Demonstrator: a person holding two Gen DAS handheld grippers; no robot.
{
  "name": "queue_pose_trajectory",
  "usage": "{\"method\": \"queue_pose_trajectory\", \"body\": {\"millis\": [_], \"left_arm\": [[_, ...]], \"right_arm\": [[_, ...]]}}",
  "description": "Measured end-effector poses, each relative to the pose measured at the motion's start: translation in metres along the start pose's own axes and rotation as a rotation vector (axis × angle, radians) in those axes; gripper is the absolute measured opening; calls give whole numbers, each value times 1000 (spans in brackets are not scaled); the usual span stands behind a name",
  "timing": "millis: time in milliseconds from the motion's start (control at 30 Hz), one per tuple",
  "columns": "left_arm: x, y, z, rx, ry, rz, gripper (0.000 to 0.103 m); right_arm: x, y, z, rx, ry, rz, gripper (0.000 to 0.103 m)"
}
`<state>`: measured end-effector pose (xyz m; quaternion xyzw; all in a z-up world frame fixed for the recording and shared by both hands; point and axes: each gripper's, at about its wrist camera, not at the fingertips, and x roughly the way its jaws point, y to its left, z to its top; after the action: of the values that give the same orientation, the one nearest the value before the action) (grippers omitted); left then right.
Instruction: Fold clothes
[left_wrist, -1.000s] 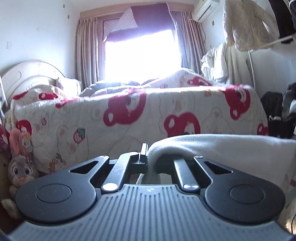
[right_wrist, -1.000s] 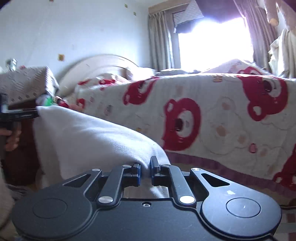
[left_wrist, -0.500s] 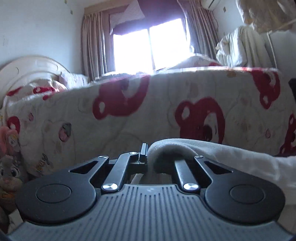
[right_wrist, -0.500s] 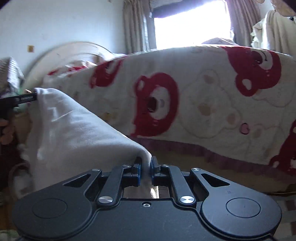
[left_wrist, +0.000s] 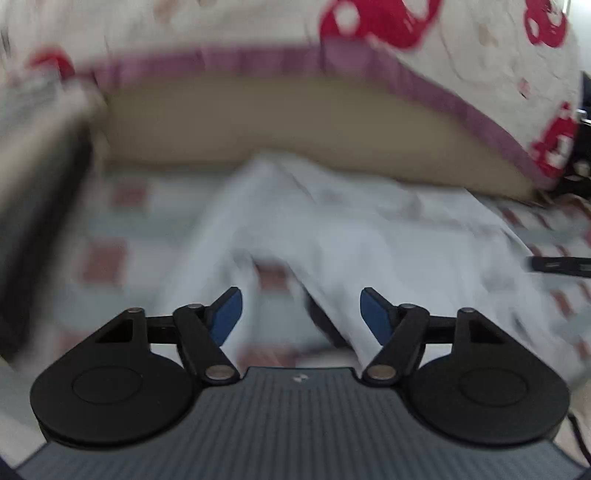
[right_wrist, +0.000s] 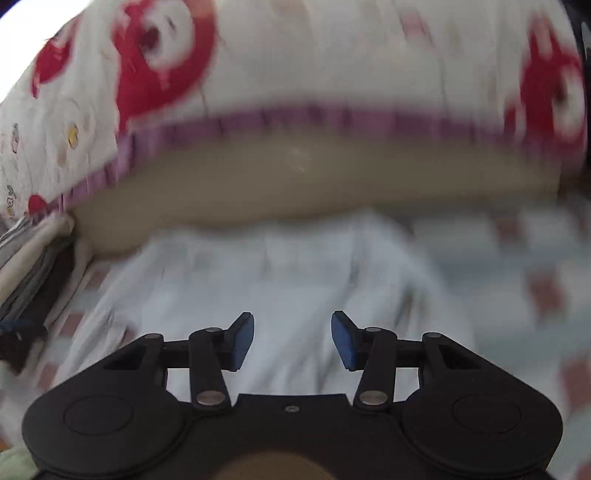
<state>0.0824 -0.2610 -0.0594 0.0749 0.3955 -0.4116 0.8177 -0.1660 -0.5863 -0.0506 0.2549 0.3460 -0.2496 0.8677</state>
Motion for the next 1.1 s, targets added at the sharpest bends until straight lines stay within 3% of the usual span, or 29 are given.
{"method": "queue_pose_trajectory", "body": {"millis": [100, 233, 400, 467, 600, 733, 967, 1000, 1033, 1067, 1100], "left_arm": [[4, -5, -31, 31, 30, -75, 62], [7, -18, -53, 74, 49, -116, 62], [15, -21, -71, 19, 109, -159, 63], [16, -25, -77, 60, 116, -126, 63], [15, -41, -88, 215, 139, -47, 63], [11, -50, -98, 285, 174, -76, 64], [23, -44, -98, 181, 180, -150, 66], [24, -44, -96, 170, 179, -158, 66], [25, -43, -94, 159, 177, -166, 67], [26, -42, -92, 148, 176, -173, 70], [28, -41, -92, 130, 183, -184, 73]], "right_arm": [[6, -19, -8, 97, 87, 13, 52], [0, -49, -17, 263, 98, 41, 52], [26, -58, -41, 422, 280, 175, 52], [33, -53, -45, 425, 318, 175, 52], [45, -36, -41, 298, 335, -8, 52], [60, -38, -45, 320, 368, 20, 52], [75, -30, -46, 295, 370, 60, 57], [76, -28, -45, 280, 361, 74, 54], [76, -27, -44, 272, 348, 94, 29], [75, -28, -43, 270, 332, 119, 12], [72, -29, -41, 274, 314, 147, 8]]}}
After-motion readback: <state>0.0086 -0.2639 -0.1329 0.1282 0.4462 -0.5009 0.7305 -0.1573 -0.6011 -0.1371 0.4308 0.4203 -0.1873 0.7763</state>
